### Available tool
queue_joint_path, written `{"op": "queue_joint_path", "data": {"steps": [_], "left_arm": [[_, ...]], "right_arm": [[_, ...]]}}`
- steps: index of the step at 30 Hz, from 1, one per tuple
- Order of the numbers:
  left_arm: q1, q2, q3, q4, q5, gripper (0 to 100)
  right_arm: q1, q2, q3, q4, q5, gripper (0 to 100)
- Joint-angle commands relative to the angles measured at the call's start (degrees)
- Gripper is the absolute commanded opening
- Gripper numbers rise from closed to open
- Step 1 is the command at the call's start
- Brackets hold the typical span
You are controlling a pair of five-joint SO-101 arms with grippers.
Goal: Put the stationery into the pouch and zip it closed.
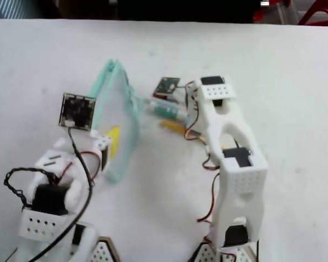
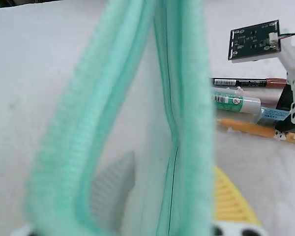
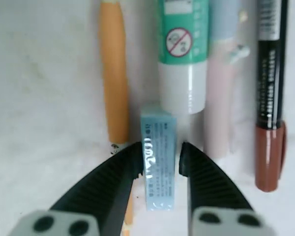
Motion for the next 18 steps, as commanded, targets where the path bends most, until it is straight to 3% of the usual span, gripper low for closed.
{"op": "queue_joint_path", "data": {"steps": [1, 2, 7, 18], "left_arm": [[-0.4, -0.4, -0.26, -1.67, 0.53, 20], [-0.48, -0.4, -0.26, -1.67, 0.53, 20], [-0.31, -0.4, -0.26, -1.67, 0.53, 20], [-0.22, -0.4, -0.26, -1.32, 0.53, 20]], "right_arm": [[-0.48, -0.57, 1.05, -2.51, -0.53, 5.3], [-0.48, -0.57, 1.85, -3.65, -2.37, 1.1], [1.54, -2.33, 4.57, -7.96, -9.58, 1.9], [2.15, -20.79, 4.66, -2.86, -23.03, 1.7]]}}
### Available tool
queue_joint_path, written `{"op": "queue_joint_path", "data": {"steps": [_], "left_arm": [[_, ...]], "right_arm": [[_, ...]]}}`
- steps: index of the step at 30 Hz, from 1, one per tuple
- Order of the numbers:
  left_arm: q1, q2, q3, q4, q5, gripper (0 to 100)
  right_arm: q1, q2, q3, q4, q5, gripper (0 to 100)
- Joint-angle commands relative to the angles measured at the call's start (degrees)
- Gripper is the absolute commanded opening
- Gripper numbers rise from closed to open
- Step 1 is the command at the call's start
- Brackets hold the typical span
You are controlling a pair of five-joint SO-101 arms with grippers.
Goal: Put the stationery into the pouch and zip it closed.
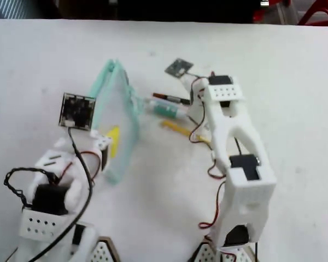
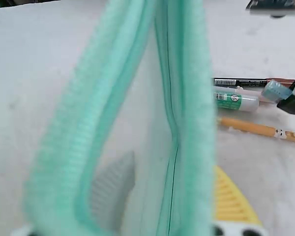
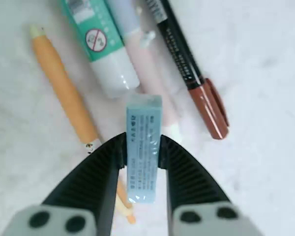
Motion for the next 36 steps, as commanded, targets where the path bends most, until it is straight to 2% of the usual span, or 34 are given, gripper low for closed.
{"op": "queue_joint_path", "data": {"steps": [1, 6, 12, 20, 24, 32, 36], "left_arm": [[-0.22, -0.48, -0.26, -1.32, 0.53, 20], [-0.22, -0.48, -0.44, -0.62, 0.62, 27], [3.21, -0.57, -0.79, -0.53, 0.62, 27], [8.31, -13.05, -0.62, 3.25, 3.08, 27], [8.22, -19.91, 5.27, 0.09, 2.99, 27], [8.13, -29.05, 12.4, -1.67, -0.26, 27], [8.13, -29.85, 12.4, -1.58, -0.26, 27]], "right_arm": [[0.66, -12.88, -0.7, 4.18, -4.13, 1.7], [-0.84, -33.63, -4.48, 9.1, -10.73, 1.7], [-13.76, -51.3, -12.48, 15.43, -18.81, 1.7], [-25.19, -52.79, -15.65, 12.88, -29.27, 1.7], [-31.87, -52.88, -15.82, 9.19, -32.62, 1.7], [-33.98, -49.8, -12.04, 5.32, -37.8, 1.7], [-38.02, -47.16, -9.85, 4.26, -36.66, 1.7]]}}
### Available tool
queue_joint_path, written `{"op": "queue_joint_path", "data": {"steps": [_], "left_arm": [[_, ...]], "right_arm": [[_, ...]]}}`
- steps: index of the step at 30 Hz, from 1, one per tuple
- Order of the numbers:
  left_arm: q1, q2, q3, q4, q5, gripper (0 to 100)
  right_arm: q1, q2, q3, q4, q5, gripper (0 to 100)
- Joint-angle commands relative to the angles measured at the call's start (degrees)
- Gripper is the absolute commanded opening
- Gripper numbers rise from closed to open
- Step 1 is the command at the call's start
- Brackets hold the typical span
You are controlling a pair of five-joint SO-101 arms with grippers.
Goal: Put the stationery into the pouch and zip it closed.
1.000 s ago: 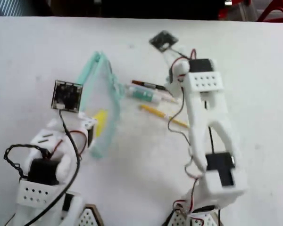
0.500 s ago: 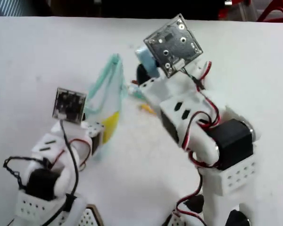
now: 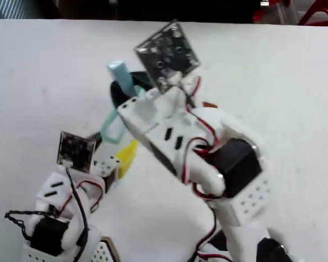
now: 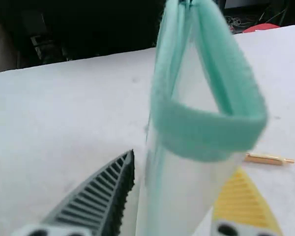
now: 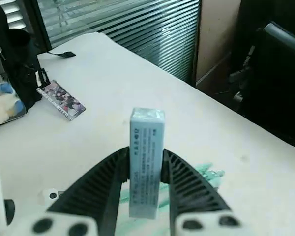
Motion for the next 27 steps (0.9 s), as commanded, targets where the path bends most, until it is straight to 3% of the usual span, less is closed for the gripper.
{"op": "queue_joint_path", "data": {"steps": [1, 13, 22, 27], "left_arm": [[0.57, -0.04, -0.35, -1.76, -0.7, 27], [0.57, -0.04, -0.26, -1.85, -0.7, 27], [0.48, -0.04, 2.64, -4.48, -0.7, 27], [-0.4, -0.04, 3.08, -5.1, -0.62, 27]], "right_arm": [[-2.77, 1.54, 1.05, -1.98, 1.05, 1.7], [-1.1, 2.33, 9.14, -4.88, 1.14, 1.7], [-1.45, 0.22, 23.82, -25.27, -0.62, 1.7], [-1.19, -3.21, 31.74, -29.41, -2.46, 1.7]]}}
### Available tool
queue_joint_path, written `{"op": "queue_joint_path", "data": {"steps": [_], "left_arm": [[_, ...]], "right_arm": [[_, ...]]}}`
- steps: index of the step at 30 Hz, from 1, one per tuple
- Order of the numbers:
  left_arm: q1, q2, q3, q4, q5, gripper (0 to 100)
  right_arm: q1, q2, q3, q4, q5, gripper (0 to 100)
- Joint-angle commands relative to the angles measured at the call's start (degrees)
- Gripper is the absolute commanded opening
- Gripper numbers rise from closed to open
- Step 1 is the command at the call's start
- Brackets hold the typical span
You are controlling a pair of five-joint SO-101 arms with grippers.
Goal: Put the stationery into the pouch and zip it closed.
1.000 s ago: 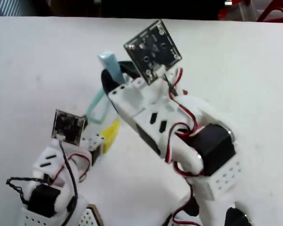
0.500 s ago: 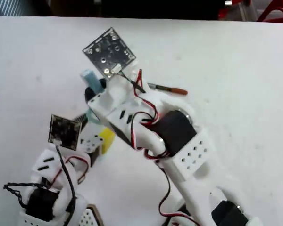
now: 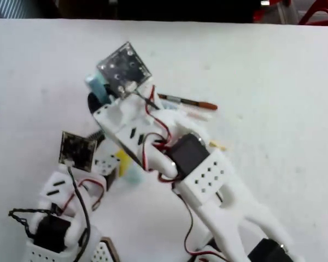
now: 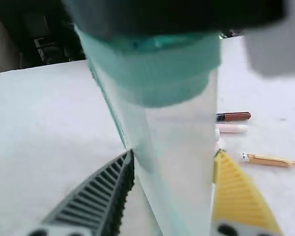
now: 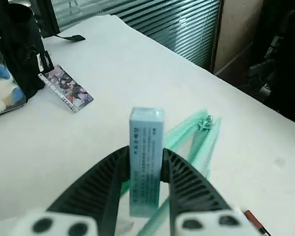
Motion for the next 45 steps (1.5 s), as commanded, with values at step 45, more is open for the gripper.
{"op": "queue_joint_path", "data": {"steps": [45], "left_arm": [[-3.74, 0.04, 3.43, -10.11, 4.13, 23]], "right_arm": [[0.75, -16.48, 13.54, 0.84, -0.7, 23.8]]}}
